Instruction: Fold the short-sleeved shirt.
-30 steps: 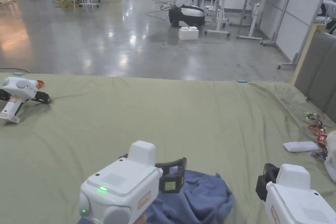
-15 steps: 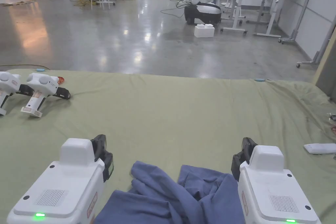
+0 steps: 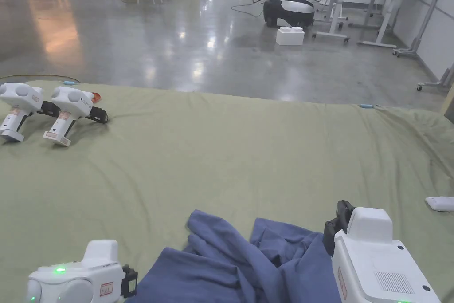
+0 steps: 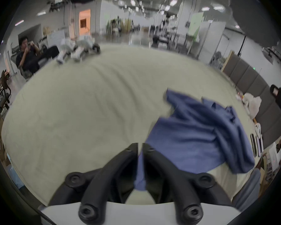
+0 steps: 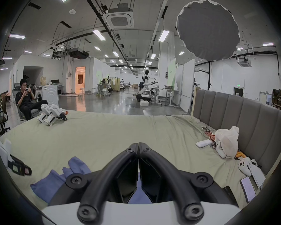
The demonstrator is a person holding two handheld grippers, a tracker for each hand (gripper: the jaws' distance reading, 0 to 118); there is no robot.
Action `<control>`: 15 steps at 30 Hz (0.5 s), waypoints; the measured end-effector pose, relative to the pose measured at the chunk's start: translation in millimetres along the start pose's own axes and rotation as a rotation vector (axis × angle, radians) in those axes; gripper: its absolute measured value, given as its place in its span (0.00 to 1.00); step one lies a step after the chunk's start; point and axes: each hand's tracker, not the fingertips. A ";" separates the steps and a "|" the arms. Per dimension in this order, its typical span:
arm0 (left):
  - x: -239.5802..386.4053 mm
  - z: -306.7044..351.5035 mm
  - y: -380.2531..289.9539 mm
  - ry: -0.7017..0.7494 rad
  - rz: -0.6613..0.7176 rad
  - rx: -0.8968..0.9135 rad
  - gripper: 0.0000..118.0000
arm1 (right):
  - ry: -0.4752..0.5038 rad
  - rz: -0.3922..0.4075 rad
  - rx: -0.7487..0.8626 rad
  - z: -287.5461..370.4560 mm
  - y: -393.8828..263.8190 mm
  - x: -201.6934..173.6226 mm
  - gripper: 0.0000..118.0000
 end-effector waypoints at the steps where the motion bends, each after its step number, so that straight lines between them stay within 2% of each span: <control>1: -1.5 -8.4 -2.2 0.003 0.011 -0.053 0.27 | -0.002 -0.001 -0.009 -1.3 -2.2 1.3 0.00; 3: -3.5 -23.7 -8.5 0.045 0.025 -0.102 0.54 | -0.006 -0.004 -0.031 -3.1 -6.5 3.9 0.00; 4: -3.3 -30.2 -10.8 0.068 0.024 -0.107 0.59 | -0.009 -0.005 -0.041 -4.3 -8.7 5.0 0.00; 7: 2.1 -41.0 -15.9 0.081 0.010 -0.103 0.56 | -0.017 -0.003 -0.067 -8.3 -16.0 8.8 0.00; 9: 30.7 -13.6 -28.8 0.132 -0.054 -0.065 0.49 | -0.023 -0.002 -0.087 -12.5 -20.3 12.4 0.00; 13: 52.2 -3.6 -31.9 0.106 -0.130 -0.054 0.08 | -0.018 -0.010 -0.181 -36.5 -26.8 25.3 0.01; 14: 54.8 -2.4 -32.6 0.105 -0.144 -0.056 0.02 | -0.013 -0.006 -0.218 -46.1 -27.6 29.4 0.02; 15: 57.0 -0.4 -33.3 0.100 -0.152 -0.056 0.01 | -0.005 -0.022 -0.241 -56.5 -29.4 35.4 0.06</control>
